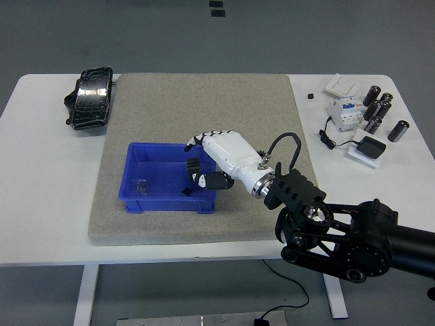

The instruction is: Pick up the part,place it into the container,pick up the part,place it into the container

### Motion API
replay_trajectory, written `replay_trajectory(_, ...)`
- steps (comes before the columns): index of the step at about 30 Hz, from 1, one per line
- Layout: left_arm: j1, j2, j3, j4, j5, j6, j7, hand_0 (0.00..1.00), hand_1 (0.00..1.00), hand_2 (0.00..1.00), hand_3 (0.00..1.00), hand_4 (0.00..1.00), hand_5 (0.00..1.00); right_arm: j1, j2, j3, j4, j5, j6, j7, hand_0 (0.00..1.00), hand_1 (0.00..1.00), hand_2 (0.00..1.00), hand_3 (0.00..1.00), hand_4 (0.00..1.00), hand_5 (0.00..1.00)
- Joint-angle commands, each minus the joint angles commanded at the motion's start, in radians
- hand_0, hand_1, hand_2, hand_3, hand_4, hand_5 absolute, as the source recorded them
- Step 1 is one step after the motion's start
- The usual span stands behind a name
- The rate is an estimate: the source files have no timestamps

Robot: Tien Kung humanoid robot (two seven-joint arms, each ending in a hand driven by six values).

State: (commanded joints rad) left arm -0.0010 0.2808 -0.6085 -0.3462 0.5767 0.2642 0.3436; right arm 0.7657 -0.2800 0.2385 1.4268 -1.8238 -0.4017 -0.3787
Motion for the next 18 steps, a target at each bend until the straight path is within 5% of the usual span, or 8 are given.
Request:
replay_trajectory(13,0.001,-0.002,-0.001,-0.001,0.002,0.001,0.002,0.678,0.669,0.597,0.567,0.558,0.397,-0.009,-0.022,0.072,0.013,0.069,-0.033,0.022,0.740,0.797,0.798,0.727,0.618,0.320)
replay_trajectory(18,-0.001,0.000,-0.003,0.000,0.005,0.000,0.002,0.677,0.668,0.597,0.567,0.557,0.397,0.011,-0.048,0.101,-0.057,0.101,-0.025,0.024,0.693,0.752,0.787,0.726,0.625,0.317)
